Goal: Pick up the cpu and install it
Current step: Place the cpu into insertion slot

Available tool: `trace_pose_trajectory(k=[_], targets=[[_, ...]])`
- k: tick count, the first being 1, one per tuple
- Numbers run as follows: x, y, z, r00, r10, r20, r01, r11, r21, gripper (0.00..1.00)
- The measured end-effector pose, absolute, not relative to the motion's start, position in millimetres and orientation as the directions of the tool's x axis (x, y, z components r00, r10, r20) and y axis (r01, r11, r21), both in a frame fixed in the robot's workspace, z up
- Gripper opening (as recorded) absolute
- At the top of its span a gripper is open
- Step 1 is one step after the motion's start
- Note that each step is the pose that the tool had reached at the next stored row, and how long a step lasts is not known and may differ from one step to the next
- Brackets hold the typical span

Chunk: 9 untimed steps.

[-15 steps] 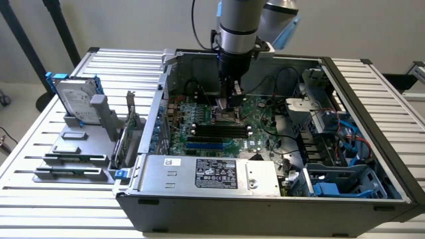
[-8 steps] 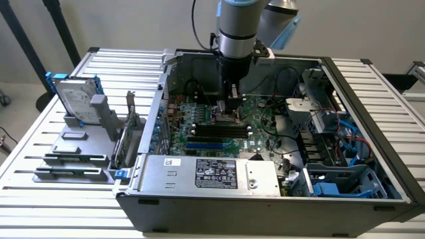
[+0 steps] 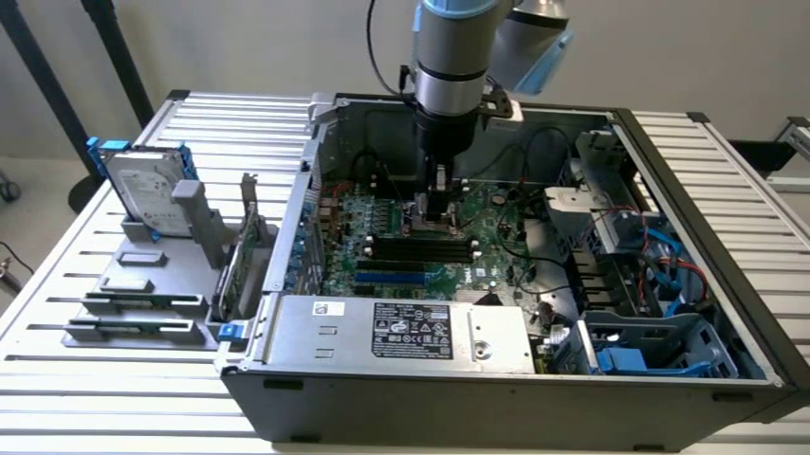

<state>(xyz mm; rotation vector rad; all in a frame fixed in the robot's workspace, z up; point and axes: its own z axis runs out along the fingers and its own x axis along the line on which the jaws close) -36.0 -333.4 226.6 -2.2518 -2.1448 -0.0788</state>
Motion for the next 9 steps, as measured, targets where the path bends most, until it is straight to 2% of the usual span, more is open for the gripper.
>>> trace_pose_trajectory(k=[5,9], targets=[[-39.8,-333.5,225.9,0.060,0.995,0.077,0.998,-0.061,0.014,0.55],[-41.9,-334.0,223.7,0.059,0.995,0.079,0.998,-0.062,0.033,0.55]])
